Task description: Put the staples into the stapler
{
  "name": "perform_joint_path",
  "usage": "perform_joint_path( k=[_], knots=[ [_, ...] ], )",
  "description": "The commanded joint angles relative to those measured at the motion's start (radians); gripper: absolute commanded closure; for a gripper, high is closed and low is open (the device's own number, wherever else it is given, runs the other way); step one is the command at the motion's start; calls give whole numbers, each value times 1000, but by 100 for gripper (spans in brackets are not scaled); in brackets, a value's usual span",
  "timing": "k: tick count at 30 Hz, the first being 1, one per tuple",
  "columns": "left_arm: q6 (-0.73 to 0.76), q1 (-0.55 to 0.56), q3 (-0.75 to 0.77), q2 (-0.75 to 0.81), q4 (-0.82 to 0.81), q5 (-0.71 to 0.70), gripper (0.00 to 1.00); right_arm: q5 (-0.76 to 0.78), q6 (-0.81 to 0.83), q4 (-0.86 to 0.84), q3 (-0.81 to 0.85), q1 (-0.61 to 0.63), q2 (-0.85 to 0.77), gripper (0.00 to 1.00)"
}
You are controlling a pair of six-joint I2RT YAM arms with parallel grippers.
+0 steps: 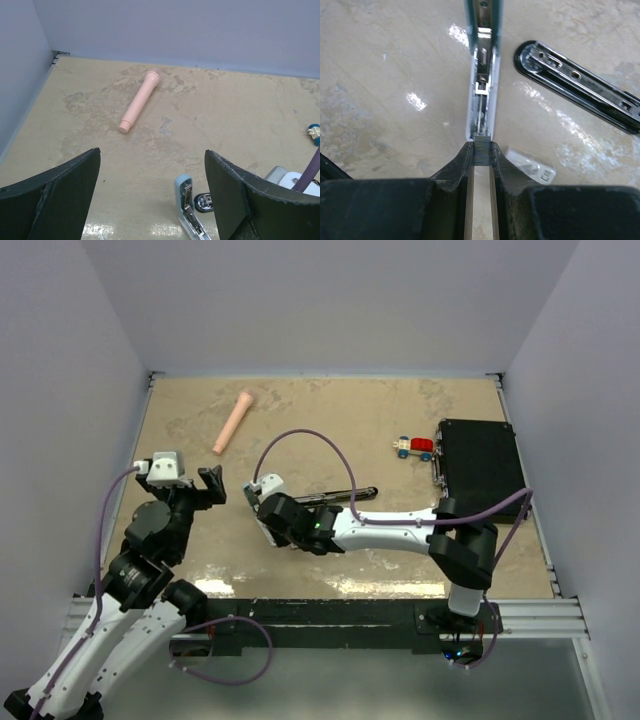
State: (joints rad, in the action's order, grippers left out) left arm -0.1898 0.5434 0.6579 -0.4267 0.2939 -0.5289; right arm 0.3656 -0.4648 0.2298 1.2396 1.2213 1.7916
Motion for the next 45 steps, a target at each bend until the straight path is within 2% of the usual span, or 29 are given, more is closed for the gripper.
perform_joint_path(
  k=[1, 9, 33, 45],
  knots=[
    [-10, -13, -7, 51, -38, -83, 11, 39, 25, -93, 80, 23, 48, 93],
    [-10, -17, -32, 132, -70, -115, 11, 105, 49, -116, 138, 24, 126, 95],
    [-11, -19, -35, 138, -73, -111, 11, 173, 104, -106, 185, 24, 218, 97],
    [-10, -20, -35, 131, -76, -105, 11, 156, 120, -104, 192, 24, 226, 98]
  ],
)
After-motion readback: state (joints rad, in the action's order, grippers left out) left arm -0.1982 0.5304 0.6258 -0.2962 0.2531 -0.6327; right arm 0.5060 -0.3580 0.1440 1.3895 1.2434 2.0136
